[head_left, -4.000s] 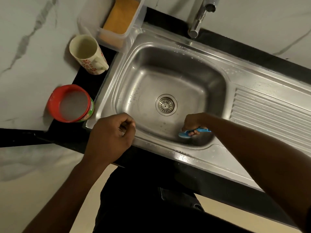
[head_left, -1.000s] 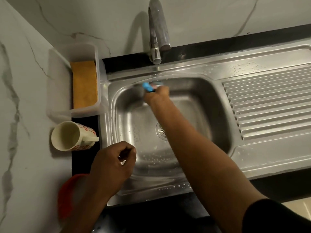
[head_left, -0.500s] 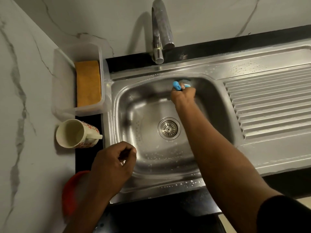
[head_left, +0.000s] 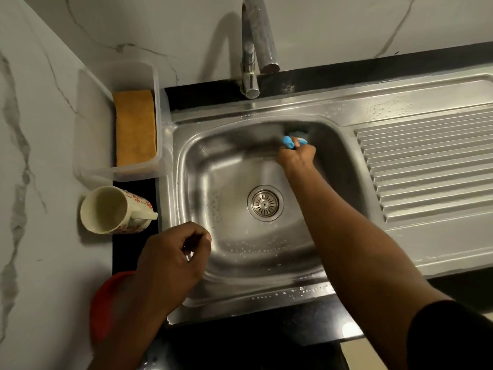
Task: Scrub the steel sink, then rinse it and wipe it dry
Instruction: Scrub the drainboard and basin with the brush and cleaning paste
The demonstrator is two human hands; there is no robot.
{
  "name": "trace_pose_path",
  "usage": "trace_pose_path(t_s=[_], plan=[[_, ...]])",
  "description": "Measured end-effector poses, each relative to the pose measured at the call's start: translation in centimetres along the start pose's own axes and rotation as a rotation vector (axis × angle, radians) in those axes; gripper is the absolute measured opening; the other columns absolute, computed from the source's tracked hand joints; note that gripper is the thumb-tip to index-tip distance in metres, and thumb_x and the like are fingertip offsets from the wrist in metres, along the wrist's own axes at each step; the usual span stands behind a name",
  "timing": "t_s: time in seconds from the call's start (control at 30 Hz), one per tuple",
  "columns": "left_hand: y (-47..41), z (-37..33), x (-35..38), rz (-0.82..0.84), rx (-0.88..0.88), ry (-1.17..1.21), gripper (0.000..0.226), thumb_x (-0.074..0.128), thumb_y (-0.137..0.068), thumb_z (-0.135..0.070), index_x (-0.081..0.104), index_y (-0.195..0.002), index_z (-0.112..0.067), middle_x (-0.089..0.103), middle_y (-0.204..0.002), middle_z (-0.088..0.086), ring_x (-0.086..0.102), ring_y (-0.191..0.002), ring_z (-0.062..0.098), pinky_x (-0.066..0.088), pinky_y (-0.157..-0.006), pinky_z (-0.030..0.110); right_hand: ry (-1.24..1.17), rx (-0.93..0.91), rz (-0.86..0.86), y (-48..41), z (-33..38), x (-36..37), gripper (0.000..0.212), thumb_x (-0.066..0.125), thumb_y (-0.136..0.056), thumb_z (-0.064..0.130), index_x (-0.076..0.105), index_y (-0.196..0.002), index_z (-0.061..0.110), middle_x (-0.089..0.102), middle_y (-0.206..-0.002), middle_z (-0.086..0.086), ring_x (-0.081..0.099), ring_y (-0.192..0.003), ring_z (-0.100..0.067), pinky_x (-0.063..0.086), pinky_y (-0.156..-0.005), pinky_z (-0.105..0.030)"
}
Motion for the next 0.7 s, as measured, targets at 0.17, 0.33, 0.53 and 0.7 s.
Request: trace_pose_path(t_s=[0.17,0.33,0.53,0.7], plan=[[-0.4,0.0,0.1,0.034,0.006,-0.017,0.014,0.075,-0.094,-0.021,0.074,-0.082,-0.029,0.073,-0.075,-0.016,0.074,-0.075,0.01,0.062,-0.072,0.042,0.023,0.052,0.024,-1.7,-7.4,1.2,0.049,0.028,-0.106,0.008,0.035,-0.058,0.018,0.03,-0.036,0.004,0.031,-0.025,-0.008,0.03,-0.033,-0.011],[-1.2,0.0,-0.4,0.034,0.014,-0.033,0.012,0.075,-0.094,-0.02,0.075,-0.086,-0.03,0.074,-0.077,-0.017,0.074,-0.076,0.006,0.063,-0.072,0.037,0.105,0.373,0.225,2.1,-16.9,2.5,0.036,0.034,-0.104,0.013,0.042,-0.07,0.016,0.038,-0.048,0.004,0.035,-0.031,-0.006,0.03,-0.033,-0.016],[-1.3,-0.1,-0.5,0.037,0.051,-0.012,0.014,0.074,-0.096,-0.021,0.075,-0.086,-0.03,0.074,-0.077,-0.017,0.074,-0.075,0.008,0.063,-0.073,0.04,0.264,0.005,0.065,-2.8,-5.0,0.0,0.041,0.028,-0.108,0.014,0.032,-0.067,0.019,0.033,-0.036,0.004,0.034,-0.025,-0.008,0.028,-0.03,-0.013],[-1.2,0.3,-1.0,0.028,0.06,-0.022,0.014,0.076,-0.093,-0.016,0.076,-0.087,-0.028,0.074,-0.079,-0.02,0.074,-0.077,0.005,0.062,-0.07,0.032,0.217,0.021,0.039,-3.5,-3.4,-1.5,0.03,0.044,-0.101,0.014,0.039,-0.073,0.023,0.042,-0.049,0.003,0.04,-0.028,-0.009,0.034,-0.031,-0.018]])
Point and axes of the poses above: each hand's wrist, its own y-axis away from the middle knuckle, its own x-axis out of the palm, z = x × y, the point moved 6 cm from there along -y, towards the middle knuckle
